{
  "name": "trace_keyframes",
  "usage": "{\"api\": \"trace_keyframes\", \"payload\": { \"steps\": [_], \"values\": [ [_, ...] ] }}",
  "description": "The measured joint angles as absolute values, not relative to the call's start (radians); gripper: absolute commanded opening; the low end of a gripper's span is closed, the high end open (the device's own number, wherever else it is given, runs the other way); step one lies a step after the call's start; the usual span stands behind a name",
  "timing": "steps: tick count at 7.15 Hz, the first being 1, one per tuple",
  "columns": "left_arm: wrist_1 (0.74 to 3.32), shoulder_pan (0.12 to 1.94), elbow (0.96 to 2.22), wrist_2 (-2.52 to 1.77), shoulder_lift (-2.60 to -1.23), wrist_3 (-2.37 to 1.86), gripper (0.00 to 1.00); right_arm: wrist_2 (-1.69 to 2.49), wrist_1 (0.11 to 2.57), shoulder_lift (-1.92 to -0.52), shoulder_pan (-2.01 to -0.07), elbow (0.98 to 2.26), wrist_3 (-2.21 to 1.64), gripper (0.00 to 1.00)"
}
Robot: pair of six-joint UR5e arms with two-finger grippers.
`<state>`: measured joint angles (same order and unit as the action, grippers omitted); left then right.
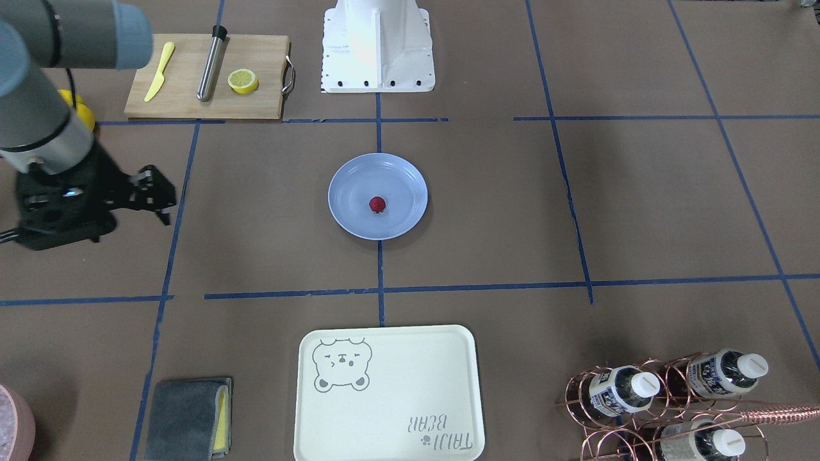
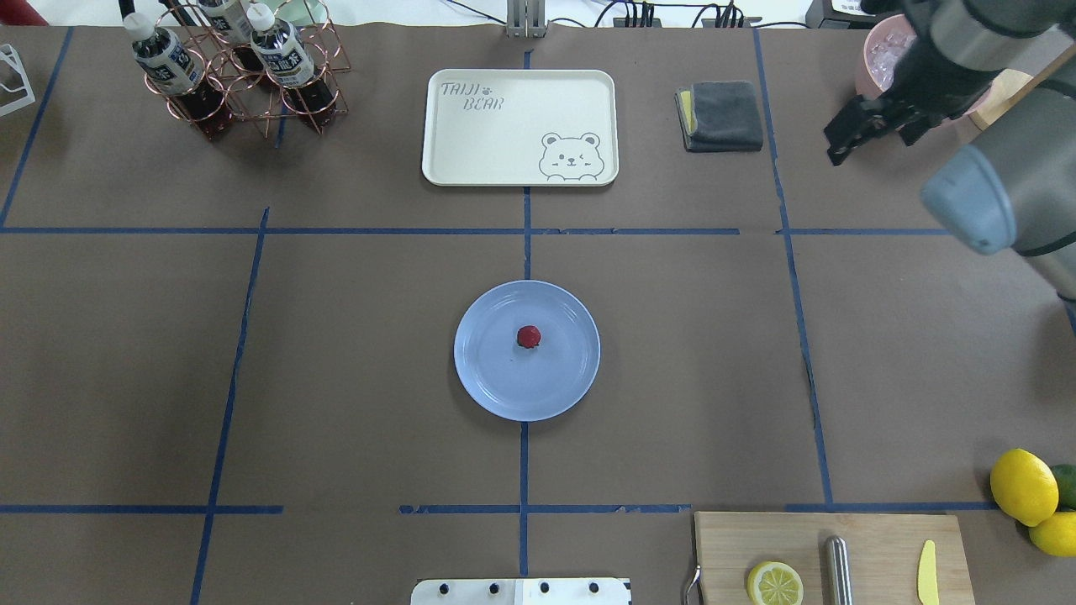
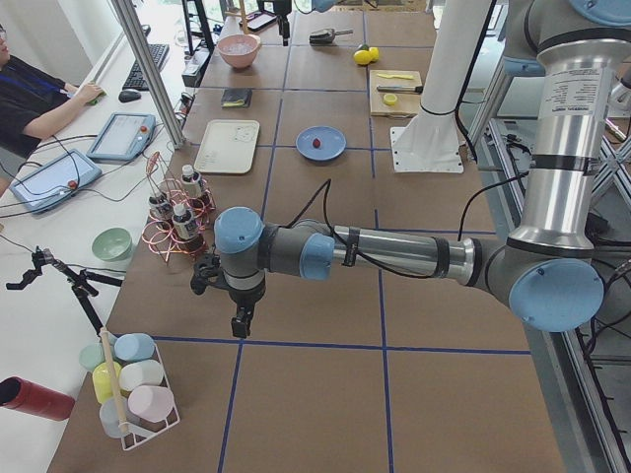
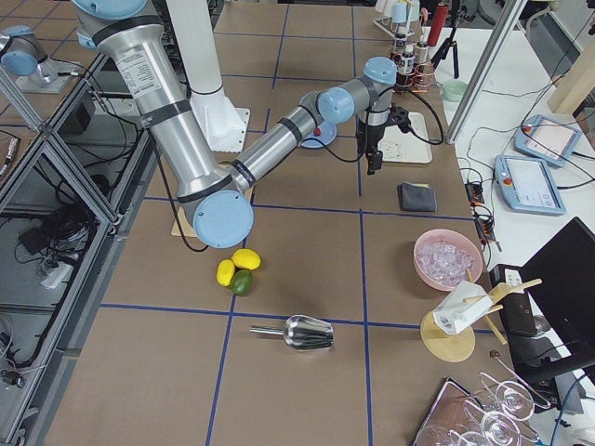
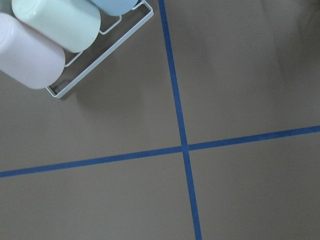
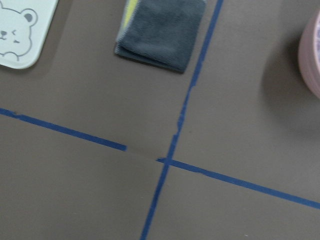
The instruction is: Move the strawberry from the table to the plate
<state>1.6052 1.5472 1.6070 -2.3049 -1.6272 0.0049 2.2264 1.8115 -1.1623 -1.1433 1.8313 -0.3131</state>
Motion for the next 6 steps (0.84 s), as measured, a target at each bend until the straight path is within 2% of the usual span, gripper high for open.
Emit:
{"api": "trace_keyframes", "payload": {
  "steps": [2,4,6],
  "values": [
    [1.596,1.548,1.603,-2.314,-1.619,-0.003,1.00,2.290,1.811,-1.256,-1.284,1.771,-0.118,1.00],
    [1.596,1.548,1.601,-2.315,-1.617,-0.004,1.00,2.402,1.810,-1.330,-1.444,1.628,0.110,1.00],
    [1.597,1.548,1.599,-2.316,-1.615,-0.005,1.00,2.447,1.809,-1.391,-1.563,1.545,0.269,1.00]
  ]
}}
